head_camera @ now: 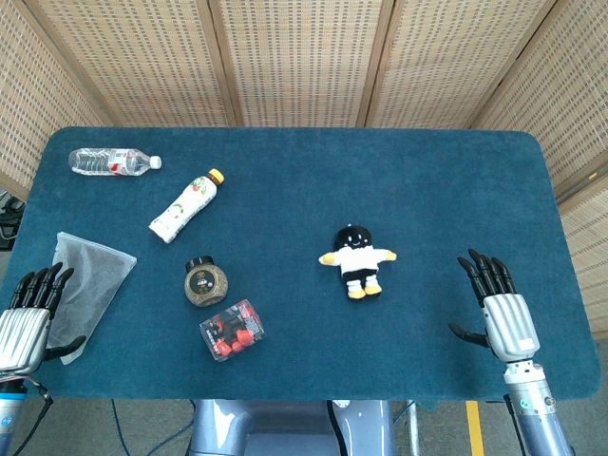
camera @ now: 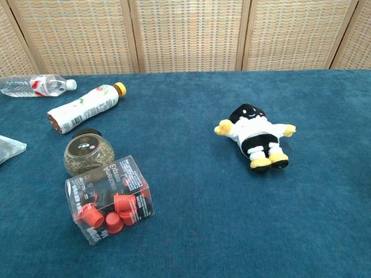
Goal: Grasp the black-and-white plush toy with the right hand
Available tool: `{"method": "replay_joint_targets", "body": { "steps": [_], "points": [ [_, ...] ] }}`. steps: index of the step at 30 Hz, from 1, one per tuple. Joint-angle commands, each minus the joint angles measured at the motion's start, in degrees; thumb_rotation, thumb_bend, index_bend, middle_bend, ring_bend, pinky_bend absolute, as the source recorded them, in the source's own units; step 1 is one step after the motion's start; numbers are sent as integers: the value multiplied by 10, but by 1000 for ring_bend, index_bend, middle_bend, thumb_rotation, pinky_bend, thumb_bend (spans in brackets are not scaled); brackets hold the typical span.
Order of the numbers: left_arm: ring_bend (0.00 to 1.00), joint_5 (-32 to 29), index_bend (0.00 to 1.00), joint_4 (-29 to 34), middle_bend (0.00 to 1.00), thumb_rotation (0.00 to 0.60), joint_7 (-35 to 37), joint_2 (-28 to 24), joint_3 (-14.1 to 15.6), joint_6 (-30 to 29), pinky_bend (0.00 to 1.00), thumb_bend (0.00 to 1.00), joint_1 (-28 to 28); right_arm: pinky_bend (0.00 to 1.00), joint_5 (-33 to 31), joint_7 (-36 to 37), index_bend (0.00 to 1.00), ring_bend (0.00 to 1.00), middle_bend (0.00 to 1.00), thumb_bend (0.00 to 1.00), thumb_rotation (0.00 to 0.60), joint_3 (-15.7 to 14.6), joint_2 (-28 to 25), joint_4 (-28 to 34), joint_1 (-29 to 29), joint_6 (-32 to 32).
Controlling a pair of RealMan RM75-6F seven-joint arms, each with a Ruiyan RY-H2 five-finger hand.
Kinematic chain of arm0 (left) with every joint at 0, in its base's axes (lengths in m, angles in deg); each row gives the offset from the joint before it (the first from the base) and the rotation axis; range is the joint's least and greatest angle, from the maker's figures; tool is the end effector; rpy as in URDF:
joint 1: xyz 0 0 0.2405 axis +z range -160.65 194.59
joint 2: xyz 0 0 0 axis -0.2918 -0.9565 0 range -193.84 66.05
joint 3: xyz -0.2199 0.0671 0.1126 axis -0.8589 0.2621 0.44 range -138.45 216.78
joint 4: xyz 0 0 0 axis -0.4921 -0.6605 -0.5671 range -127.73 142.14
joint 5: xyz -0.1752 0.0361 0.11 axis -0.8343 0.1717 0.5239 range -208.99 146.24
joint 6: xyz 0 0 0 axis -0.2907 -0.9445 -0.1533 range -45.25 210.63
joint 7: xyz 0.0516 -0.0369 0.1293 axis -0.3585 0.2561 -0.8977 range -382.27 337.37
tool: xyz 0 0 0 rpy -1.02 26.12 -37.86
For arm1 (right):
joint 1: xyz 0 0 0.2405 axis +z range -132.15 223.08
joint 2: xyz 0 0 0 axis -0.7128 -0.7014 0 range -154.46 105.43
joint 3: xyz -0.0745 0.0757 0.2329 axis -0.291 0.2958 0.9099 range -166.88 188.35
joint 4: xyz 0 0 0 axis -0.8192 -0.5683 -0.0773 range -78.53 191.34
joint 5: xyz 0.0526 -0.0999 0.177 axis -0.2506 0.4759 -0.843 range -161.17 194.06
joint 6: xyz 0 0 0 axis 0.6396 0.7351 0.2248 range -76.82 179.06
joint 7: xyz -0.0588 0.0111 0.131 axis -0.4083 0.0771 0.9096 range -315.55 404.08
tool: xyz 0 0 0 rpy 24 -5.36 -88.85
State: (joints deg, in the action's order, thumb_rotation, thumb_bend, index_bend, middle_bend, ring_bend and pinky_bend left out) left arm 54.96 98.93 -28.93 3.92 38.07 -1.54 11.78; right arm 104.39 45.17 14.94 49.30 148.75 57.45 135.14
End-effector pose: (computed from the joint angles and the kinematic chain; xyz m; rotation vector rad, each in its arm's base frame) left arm -0.3084 0.1759 0.1325 -1.4440 -0.8847 -0.8414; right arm -0.2619 -0.2184 0.1053 1.4334 -0.9571 1.1598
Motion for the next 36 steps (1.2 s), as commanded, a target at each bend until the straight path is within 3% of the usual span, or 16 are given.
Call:
{"method": "replay_joint_targets", "body": {
  "steps": [1,27,36],
  "points": [
    [0,1,0,0,0,600,-1,0,0,-2,0,111,1,53,0,0,48,0,0,154,600,0,1,-1,0,-1],
    [0,1,0,12,0,600,3,-17,4,2,0,111,1,55,5,-3,118,0,0,153,600,2,7,7,6,-18],
    [0,5,0,15,0,600,4,-20,5,-2,0,111,3,78,-3,-10,204,0,0,152,600,28,9,30,35,-43]
  ]
}}
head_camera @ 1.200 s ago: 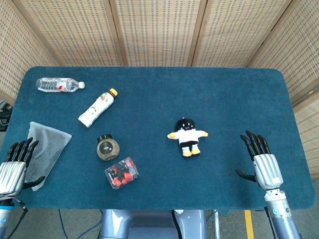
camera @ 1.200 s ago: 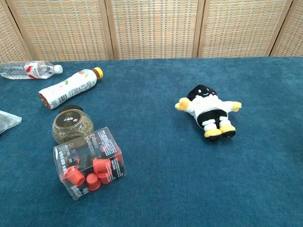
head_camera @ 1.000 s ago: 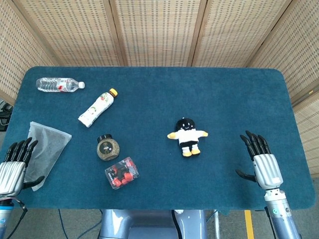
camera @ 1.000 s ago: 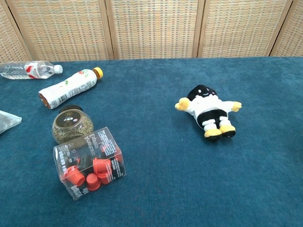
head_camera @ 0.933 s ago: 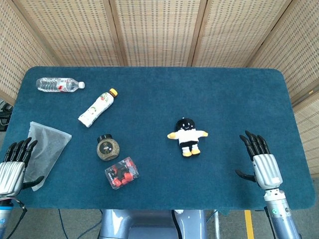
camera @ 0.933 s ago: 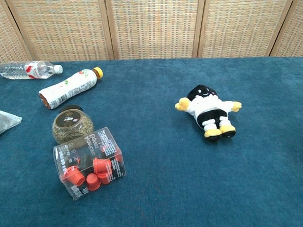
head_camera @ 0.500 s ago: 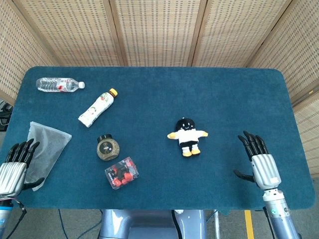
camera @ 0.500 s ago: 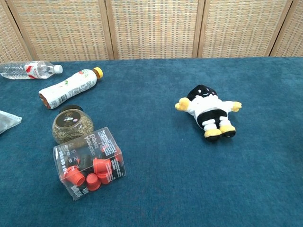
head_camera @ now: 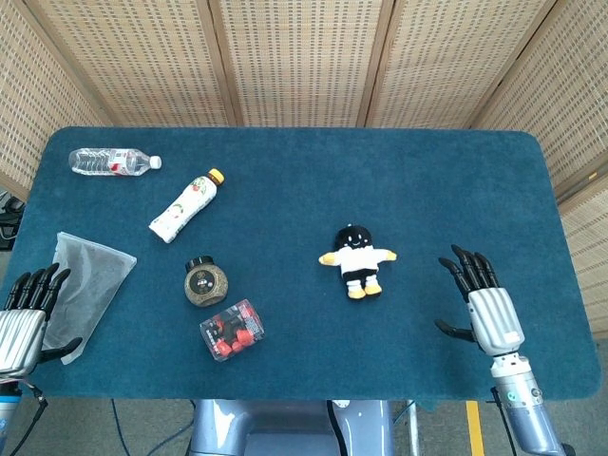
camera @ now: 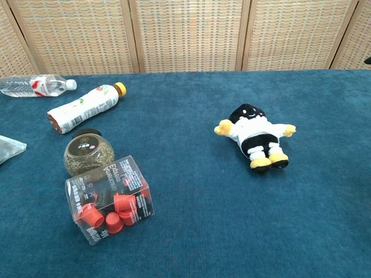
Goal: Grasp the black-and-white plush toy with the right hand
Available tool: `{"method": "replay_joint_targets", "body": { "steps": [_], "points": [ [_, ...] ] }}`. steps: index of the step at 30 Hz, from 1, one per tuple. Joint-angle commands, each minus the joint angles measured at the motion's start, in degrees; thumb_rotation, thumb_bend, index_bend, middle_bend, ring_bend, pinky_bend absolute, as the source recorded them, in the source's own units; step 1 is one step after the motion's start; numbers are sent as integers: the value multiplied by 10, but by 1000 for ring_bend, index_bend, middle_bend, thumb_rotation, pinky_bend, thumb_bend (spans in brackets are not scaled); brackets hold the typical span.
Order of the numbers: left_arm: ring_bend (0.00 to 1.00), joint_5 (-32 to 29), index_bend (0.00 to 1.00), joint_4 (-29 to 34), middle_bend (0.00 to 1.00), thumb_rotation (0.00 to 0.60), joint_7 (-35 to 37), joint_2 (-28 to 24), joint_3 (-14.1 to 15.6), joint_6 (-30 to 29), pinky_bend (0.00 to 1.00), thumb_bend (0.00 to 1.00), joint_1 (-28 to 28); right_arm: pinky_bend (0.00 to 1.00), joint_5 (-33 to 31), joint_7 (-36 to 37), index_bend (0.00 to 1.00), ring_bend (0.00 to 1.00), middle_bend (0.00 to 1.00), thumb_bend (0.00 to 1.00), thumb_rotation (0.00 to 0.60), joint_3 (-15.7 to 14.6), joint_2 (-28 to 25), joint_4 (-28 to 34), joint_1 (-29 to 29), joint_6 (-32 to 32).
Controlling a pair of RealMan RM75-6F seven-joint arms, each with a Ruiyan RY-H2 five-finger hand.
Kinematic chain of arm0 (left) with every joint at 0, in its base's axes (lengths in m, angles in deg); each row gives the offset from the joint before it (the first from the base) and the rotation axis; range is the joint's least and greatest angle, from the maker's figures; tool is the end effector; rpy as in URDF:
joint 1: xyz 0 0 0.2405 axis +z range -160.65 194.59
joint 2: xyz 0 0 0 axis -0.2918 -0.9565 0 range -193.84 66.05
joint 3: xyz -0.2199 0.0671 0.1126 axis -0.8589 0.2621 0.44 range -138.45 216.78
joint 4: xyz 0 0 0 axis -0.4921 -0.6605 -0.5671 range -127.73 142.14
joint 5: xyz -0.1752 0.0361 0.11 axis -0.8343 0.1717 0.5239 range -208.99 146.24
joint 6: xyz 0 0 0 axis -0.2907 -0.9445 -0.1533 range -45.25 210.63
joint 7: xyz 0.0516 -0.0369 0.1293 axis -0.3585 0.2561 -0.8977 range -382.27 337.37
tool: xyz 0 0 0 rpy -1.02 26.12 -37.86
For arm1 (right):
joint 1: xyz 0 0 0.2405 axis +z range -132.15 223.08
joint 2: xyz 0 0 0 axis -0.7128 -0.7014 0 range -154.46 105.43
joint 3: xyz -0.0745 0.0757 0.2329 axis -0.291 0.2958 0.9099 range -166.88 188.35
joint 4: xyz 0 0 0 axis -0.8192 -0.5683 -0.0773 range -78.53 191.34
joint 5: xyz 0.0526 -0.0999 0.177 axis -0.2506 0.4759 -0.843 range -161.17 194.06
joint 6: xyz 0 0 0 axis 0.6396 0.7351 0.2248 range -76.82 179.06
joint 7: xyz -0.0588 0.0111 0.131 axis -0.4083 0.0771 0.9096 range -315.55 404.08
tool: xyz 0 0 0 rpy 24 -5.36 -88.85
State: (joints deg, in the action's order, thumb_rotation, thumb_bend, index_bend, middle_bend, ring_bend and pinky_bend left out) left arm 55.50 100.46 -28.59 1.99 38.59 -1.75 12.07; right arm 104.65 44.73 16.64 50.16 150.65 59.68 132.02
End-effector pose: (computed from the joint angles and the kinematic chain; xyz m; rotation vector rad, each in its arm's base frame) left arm -0.3066 0.1722 0.1398 -1.4522 -0.8862 -0.8382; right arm -0.2422 -0.2319 0.0959 1.4727 -0.9794 1.2078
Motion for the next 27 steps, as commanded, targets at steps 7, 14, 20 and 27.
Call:
{"method": "replay_joint_targets", "body": {
  "steps": [7,14,20,27],
  "points": [
    [0,-15,0,-6,0,600,7,-1,-5,9,0,111,-2,80,-89,-133,247,0,0,191,600,78,41,90,103,-110],
    [0,-21,0,-14,0,600,24,-2,-7,17,0,111,-4,68,-185,-234,255,0,0,209,600,121,102,96,167,-149],
    [0,-27,0,-20,0,600,35,-3,-12,17,0,111,-5,57,-260,-300,292,0,0,242,600,135,165,90,207,-142],
    [0,-31,0,-23,0,600,51,-6,-12,23,0,111,-6,58,-305,-346,329,0,8,317,600,136,235,53,246,-132]
  ]
}}
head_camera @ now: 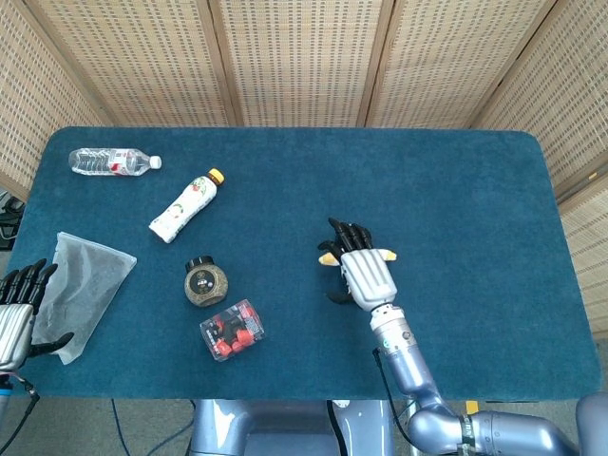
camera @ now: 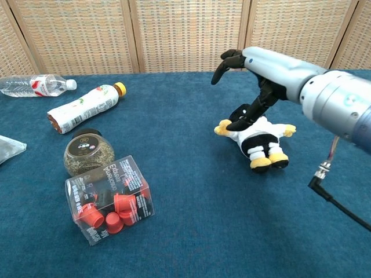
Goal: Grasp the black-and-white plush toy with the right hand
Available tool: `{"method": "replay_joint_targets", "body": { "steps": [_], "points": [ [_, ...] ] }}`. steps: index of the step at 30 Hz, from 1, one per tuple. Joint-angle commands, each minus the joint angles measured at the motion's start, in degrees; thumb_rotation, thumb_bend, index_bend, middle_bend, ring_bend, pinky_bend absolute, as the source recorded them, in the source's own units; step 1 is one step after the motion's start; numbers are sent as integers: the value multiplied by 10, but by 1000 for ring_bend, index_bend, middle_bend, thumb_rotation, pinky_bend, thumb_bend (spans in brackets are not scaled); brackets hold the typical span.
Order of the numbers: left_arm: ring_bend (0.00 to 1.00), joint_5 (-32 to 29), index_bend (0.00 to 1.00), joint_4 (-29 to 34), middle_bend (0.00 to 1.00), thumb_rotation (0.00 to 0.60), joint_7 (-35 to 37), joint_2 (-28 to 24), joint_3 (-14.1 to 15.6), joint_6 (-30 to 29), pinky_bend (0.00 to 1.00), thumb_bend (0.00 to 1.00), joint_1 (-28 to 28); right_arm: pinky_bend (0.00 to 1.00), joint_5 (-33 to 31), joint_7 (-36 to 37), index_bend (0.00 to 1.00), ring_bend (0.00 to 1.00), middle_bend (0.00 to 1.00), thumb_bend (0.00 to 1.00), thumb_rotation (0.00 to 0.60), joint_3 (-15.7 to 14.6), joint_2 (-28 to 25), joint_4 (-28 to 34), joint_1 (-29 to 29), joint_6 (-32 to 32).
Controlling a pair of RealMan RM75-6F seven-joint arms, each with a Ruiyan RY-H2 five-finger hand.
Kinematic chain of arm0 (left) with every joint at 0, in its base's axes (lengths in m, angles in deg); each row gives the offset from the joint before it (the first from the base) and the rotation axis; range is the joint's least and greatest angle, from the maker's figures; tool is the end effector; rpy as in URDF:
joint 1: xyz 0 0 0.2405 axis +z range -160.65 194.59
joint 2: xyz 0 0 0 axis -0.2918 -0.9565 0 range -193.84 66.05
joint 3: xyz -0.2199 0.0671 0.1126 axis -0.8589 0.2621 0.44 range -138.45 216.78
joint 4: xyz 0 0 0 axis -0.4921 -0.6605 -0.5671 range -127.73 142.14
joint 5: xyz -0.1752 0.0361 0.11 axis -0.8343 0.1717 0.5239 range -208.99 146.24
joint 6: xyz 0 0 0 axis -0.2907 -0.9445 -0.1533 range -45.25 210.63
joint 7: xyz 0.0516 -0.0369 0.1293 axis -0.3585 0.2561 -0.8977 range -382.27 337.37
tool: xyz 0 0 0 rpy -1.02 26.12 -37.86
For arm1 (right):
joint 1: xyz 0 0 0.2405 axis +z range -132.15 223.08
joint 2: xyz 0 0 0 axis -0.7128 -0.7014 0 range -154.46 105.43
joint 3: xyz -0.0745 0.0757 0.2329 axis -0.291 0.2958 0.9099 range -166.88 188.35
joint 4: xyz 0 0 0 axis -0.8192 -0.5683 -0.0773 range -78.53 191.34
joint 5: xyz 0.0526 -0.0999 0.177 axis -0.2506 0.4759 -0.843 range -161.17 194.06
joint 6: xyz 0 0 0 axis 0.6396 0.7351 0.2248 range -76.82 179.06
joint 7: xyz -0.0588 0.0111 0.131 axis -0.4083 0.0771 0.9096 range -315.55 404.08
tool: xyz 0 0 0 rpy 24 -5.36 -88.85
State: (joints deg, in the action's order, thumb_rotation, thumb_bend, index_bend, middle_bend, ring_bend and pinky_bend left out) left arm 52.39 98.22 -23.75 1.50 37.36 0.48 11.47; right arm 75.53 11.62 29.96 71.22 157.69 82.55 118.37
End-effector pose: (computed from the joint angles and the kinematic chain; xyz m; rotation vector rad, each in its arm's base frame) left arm -0.3211 0.1806 0.1470 -1.4021 -0.9453 -0.8362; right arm -0.0781 -0.3070 -0.0065 1.6367 -1.0907 1.1751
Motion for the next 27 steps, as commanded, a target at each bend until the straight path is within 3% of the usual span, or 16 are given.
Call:
{"method": "replay_joint_targets", "body": {
  "steps": [1,10,22,27],
  "points": [
    [0,1,0,0,0,600,4,-1,1,1,0,111,-1,58,-19,-18,339,0,13,335,600,4,34,-24,22,6],
    [0,3,0,-2,0,600,17,-3,3,7,0,111,-3,58,-82,-91,353,0,18,403,600,29,102,-86,76,23],
    [0,-1,0,-3,0,600,15,-1,4,16,0,111,-6,58,-212,-217,348,0,3,406,600,55,114,-130,122,46],
    [0,-3,0,-3,0,600,14,-1,4,18,0,111,-7,57,-235,-236,354,0,4,409,600,56,116,-137,137,54]
  ]
}}
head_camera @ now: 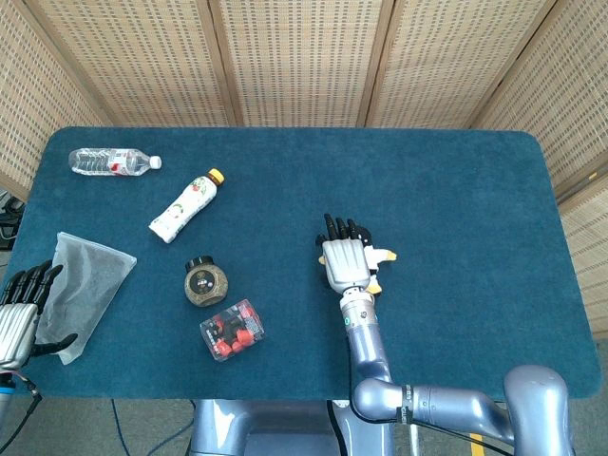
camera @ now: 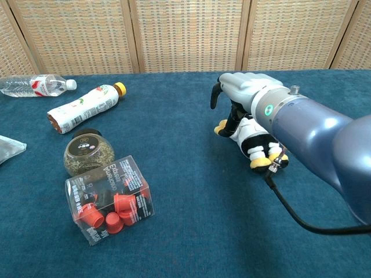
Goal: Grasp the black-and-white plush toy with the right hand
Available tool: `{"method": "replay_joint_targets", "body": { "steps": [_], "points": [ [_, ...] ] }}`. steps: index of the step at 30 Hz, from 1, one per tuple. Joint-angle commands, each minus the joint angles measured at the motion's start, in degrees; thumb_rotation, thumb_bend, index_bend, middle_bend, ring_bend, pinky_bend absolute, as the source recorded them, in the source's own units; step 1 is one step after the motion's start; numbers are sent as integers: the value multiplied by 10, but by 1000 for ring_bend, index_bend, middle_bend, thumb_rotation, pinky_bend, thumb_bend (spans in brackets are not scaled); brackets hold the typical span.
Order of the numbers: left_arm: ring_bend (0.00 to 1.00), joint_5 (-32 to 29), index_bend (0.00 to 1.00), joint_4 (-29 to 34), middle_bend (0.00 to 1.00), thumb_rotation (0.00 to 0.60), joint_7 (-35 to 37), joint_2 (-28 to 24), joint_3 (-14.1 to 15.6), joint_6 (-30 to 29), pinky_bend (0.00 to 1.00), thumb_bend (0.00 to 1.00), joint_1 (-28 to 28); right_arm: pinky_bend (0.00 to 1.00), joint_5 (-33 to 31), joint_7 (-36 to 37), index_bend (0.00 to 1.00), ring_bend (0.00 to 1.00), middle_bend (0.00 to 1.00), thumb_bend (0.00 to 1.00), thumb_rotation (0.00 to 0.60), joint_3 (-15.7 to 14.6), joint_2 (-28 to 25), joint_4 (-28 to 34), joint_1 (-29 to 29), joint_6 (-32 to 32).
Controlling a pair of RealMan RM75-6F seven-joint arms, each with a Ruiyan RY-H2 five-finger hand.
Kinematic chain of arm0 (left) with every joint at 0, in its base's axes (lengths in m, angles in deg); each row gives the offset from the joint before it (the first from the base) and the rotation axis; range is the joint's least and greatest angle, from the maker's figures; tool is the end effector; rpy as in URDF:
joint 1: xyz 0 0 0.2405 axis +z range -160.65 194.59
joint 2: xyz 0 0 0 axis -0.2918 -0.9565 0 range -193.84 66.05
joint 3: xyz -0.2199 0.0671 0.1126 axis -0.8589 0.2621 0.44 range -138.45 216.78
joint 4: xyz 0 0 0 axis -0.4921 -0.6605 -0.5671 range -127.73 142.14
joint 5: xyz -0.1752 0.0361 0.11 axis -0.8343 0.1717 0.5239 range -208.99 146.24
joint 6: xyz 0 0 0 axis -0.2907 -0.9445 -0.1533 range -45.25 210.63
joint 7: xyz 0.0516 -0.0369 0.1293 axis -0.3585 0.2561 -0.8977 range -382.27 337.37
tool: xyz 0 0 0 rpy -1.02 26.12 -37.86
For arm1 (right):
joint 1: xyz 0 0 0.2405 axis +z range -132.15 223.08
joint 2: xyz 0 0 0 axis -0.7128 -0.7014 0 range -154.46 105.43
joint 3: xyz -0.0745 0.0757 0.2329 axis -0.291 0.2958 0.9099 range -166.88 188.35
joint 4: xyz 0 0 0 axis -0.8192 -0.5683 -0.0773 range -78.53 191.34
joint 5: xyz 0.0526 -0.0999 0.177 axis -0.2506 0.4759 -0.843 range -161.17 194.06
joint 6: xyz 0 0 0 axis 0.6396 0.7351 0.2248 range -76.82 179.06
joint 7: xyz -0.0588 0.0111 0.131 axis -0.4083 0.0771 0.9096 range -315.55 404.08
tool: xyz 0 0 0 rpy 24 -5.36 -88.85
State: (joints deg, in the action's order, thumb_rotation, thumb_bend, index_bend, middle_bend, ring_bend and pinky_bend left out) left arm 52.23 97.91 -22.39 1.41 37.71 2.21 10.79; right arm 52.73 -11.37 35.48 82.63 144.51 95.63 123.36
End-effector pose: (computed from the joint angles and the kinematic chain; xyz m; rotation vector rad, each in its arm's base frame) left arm -0.3228 0.1829 0.1435 -1.4189 -0.9788 -0.8327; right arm -0.0560 -0.3456 -0.0545 1.6109 -0.9953 0.7875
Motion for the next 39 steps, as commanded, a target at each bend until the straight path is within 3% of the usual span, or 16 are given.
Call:
{"method": "replay_joint_targets", "body": {
  "steps": [1,27,39],
  "points": [
    [0,-1,0,-1,0,600,0,0,0,1,0,111,0,57,-9,-8,354,0,4,409,600,0,2,-8,9,4],
    [0,3,0,4,0,600,3,-2,0,-6,0,111,1,70,-29,33,444,0,52,411,600,-20,17,-117,36,-47],
    [0,7,0,6,0,600,4,-2,2,-7,0,112,1,91,-22,48,543,0,136,463,600,-27,7,-113,32,-45]
  ]
}}
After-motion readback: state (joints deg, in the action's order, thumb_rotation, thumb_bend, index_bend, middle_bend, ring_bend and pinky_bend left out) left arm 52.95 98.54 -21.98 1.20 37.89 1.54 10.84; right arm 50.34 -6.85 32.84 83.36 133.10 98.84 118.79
